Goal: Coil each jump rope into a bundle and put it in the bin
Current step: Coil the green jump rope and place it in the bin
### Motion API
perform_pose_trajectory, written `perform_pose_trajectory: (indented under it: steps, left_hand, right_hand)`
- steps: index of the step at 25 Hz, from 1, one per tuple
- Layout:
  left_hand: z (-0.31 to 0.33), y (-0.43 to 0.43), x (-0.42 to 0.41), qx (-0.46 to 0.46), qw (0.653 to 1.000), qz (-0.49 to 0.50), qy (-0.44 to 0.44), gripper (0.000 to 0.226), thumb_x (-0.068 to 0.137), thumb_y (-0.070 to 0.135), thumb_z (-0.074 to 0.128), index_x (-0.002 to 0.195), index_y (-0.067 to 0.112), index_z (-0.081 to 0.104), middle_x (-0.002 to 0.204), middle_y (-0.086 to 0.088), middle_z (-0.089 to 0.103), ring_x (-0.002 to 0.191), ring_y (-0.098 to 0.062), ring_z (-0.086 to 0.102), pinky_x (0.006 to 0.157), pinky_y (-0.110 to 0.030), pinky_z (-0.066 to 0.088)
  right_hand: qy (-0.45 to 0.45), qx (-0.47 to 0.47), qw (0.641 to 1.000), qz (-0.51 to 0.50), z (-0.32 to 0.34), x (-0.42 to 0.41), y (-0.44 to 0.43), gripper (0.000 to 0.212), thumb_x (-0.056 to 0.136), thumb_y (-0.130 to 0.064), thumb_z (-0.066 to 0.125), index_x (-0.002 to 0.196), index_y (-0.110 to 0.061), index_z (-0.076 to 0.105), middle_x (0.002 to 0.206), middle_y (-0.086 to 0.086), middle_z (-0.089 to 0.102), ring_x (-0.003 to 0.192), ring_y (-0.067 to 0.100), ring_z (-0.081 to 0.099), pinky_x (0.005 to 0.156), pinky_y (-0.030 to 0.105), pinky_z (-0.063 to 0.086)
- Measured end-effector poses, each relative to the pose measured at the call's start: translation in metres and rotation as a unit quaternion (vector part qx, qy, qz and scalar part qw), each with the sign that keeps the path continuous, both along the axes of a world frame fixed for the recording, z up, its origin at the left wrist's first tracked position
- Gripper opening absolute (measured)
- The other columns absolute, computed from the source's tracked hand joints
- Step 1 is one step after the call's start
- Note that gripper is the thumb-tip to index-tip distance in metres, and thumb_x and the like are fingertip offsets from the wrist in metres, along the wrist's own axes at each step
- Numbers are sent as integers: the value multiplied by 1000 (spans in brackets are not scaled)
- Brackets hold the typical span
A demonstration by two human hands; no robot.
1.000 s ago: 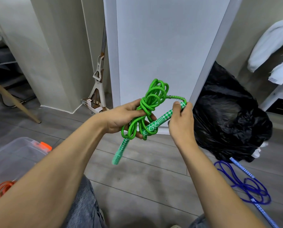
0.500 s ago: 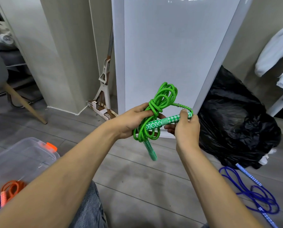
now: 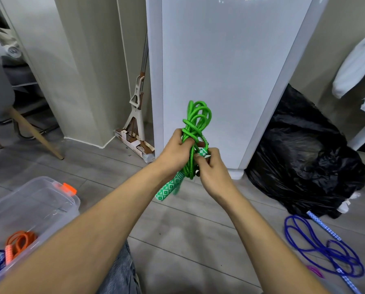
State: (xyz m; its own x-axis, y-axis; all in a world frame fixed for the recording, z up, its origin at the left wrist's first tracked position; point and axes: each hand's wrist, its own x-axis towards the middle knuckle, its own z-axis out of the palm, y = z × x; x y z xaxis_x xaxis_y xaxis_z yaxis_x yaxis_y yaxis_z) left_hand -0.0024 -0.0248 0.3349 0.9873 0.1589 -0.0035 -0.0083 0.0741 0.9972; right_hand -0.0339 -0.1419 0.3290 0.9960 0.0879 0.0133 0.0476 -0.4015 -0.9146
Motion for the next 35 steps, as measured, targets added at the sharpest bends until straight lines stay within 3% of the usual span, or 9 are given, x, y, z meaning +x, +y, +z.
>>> perform_pose_trajectory:
  steps: [2,6,10,16,19,22,26,29,35]
  left_hand:
    - [0,4,7,-101,993,60,16,16,98,7,45,114,6,50,102,-21,70,87,-38,69,72,-48,57]
    - [1,12,15,-244,960,128,57,24,95,7,42,114,-3,51,96,-30,61,82,-40,62,71,-56,55]
    - [8,19,11,-326,937,78,94,19,86,13,47,98,1,57,80,-20,64,76,-33,63,67,-40,52]
    - [7,41,23,-373,898,219,82,21,88,-1,68,74,7,54,65,-8,53,44,-15,63,45,-25,51]
    - [5,38,25,-385,892,221,81,20,88,0,66,73,7,53,72,-11,57,43,-15,61,44,-25,51]
    - [6,26,24,-377,907,164,90,20,85,4,66,71,10,53,80,-11,57,47,-15,60,46,-25,50]
    - [7,18,22,-390,903,150,100,19,83,3,63,71,10,51,65,-4,51,41,-13,54,44,-23,46]
    - [9,33,23,-399,890,202,86,24,79,-3,57,65,13,44,60,-3,46,36,-11,47,46,-22,42]
    - [-31,94,43,-345,865,340,132,24,67,-4,49,62,15,35,39,1,32,30,-12,28,47,-20,37]
  right_hand:
    - [19,59,997,-38,2,-1,-3,20,94,-34,58,106,-22,48,85,-3,62,85,21,65,77,38,48]
    - [67,-79,992,71,-7,-20,5,45,78,-55,74,102,-23,54,91,-4,65,84,15,64,68,33,47]
    - [32,-56,996,62,-21,-19,20,27,88,-43,69,98,-20,60,91,-3,70,84,18,68,78,41,57]
    - [27,-435,895,94,-21,-10,-8,13,89,-33,62,101,-26,61,94,0,59,92,27,60,69,31,39]
    - [1,-475,878,56,-14,-7,-7,38,83,-38,69,118,-27,60,112,0,57,113,25,59,82,35,41]
    - [-2,-272,961,55,-19,-7,5,90,67,-62,78,143,-36,36,143,-7,46,131,22,46,108,45,40]
    - [21,-25,996,82,-27,-7,22,20,90,-38,68,104,-28,58,94,-6,72,90,12,65,81,34,51]
    - [-5,-130,985,115,-29,-10,17,20,99,-40,53,92,-21,50,69,4,69,58,16,67,65,35,52]
    - [-84,-417,892,155,-39,-18,2,20,104,-38,45,106,-18,42,107,12,64,97,38,60,68,39,40]
